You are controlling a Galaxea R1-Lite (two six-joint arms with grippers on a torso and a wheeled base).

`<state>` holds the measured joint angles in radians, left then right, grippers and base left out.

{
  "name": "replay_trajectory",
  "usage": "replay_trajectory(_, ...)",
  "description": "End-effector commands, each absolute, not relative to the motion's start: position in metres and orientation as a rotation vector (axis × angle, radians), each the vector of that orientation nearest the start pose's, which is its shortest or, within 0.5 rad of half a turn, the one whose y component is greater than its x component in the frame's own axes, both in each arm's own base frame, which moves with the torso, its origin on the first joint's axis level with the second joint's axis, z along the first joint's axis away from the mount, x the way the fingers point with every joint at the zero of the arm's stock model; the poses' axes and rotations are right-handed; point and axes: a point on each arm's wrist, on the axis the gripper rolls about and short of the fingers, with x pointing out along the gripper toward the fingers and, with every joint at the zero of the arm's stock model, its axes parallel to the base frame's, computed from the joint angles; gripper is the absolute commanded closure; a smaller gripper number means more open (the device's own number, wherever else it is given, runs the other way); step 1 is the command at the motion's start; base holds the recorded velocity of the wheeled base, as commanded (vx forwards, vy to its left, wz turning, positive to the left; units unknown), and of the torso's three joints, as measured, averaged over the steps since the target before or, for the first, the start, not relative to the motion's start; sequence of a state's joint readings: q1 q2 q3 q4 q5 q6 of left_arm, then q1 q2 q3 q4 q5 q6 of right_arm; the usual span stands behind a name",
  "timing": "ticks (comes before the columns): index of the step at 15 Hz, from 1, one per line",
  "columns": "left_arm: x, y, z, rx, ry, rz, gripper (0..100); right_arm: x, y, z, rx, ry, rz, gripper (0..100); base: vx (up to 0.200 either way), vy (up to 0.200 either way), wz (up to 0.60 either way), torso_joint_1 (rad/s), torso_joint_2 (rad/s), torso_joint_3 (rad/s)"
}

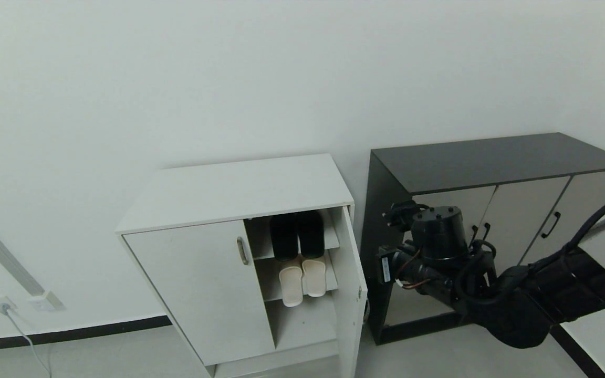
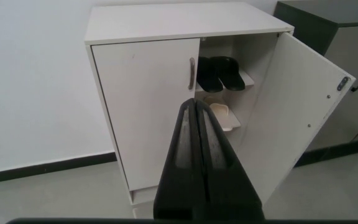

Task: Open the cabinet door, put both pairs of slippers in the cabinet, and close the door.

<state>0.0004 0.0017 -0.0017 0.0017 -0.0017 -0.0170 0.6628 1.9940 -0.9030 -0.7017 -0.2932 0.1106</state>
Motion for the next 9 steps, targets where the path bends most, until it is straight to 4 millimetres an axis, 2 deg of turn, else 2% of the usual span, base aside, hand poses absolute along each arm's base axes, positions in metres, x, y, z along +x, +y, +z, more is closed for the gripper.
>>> replay_trajectory(1,-0.023,0.0,0.076,-0.018,0.002,0.0,100,0.296,0.224,0.091,-0.091,0.398,0.345,100,0.0,0.0,0.0,0.0,0.0,0.0)
replay_trajectory(5,-0.023,0.0,0.076,-0.017,0.002,-0.002,100,0.309,0.235,0.053,-0.093,0.411,0.367,100,0.0,0.0,0.0,0.0,0.0,0.0)
replay_trajectory(7,-0.023,0.0,0.076,-0.017,0.002,0.0,100,0.313,0.241,0.041,-0.102,0.398,0.379,100,0.0,0.0,0.0,0.0,0.0,0.0)
replay_trajectory(9,-0.023,0.0,0.076,-0.017,0.002,0.0,100,0.309,0.251,0.039,-0.105,0.39,0.407,100,0.0,0.0,0.0,0.0,0.0,0.0)
